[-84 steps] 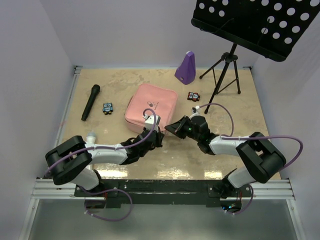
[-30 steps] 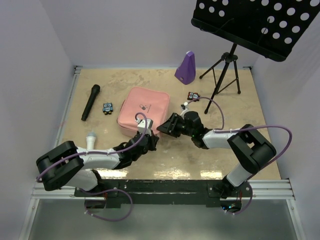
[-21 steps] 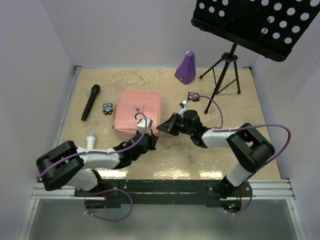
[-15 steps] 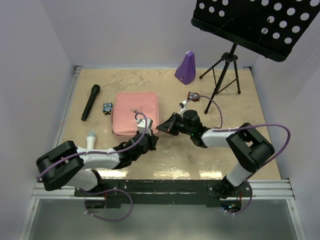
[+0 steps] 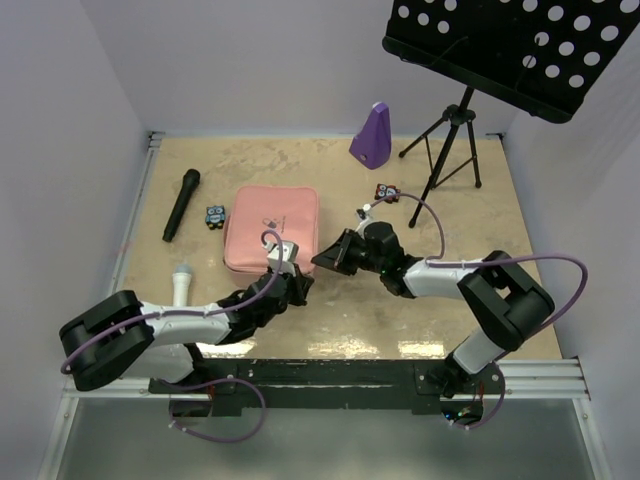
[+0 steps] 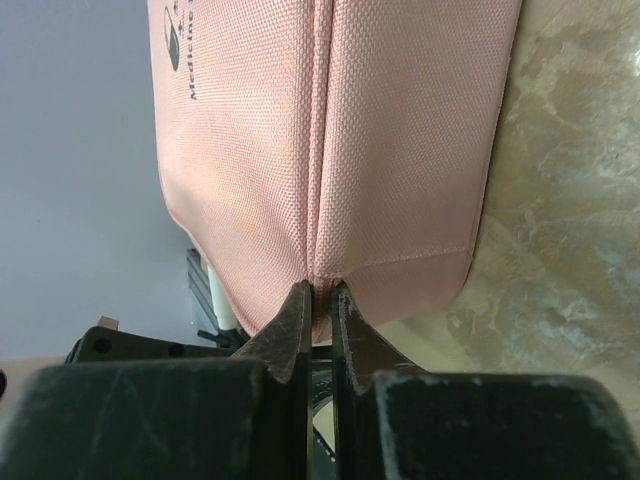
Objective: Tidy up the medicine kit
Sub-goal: Zip the medicine box at the center of the board.
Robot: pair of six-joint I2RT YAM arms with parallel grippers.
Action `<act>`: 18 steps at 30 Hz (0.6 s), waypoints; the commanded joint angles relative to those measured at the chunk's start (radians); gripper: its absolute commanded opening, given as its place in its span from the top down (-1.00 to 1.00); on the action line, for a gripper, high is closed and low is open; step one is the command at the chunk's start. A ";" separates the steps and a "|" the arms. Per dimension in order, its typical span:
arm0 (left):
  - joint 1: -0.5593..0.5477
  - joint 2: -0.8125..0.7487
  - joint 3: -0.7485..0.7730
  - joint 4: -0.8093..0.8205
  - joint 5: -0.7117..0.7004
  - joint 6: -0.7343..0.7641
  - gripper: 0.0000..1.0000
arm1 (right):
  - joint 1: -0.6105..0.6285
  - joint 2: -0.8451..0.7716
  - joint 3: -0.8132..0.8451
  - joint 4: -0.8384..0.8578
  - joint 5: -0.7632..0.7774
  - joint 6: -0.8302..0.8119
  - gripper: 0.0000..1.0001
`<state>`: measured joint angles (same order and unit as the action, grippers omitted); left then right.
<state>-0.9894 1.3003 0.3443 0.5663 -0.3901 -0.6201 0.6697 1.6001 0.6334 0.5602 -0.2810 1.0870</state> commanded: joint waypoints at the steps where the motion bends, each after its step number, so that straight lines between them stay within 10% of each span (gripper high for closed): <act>1: 0.000 -0.071 -0.062 -0.043 -0.050 -0.046 1.00 | -0.010 -0.045 -0.005 -0.017 0.023 -0.012 1.00; 18: 0.058 -0.305 -0.172 -0.295 -0.181 -0.211 1.00 | -0.027 -0.075 -0.012 -0.043 0.034 -0.035 1.00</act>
<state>-0.9714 1.0443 0.2104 0.4351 -0.4587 -0.7677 0.6796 1.5818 0.6327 0.5236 -0.3099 1.0916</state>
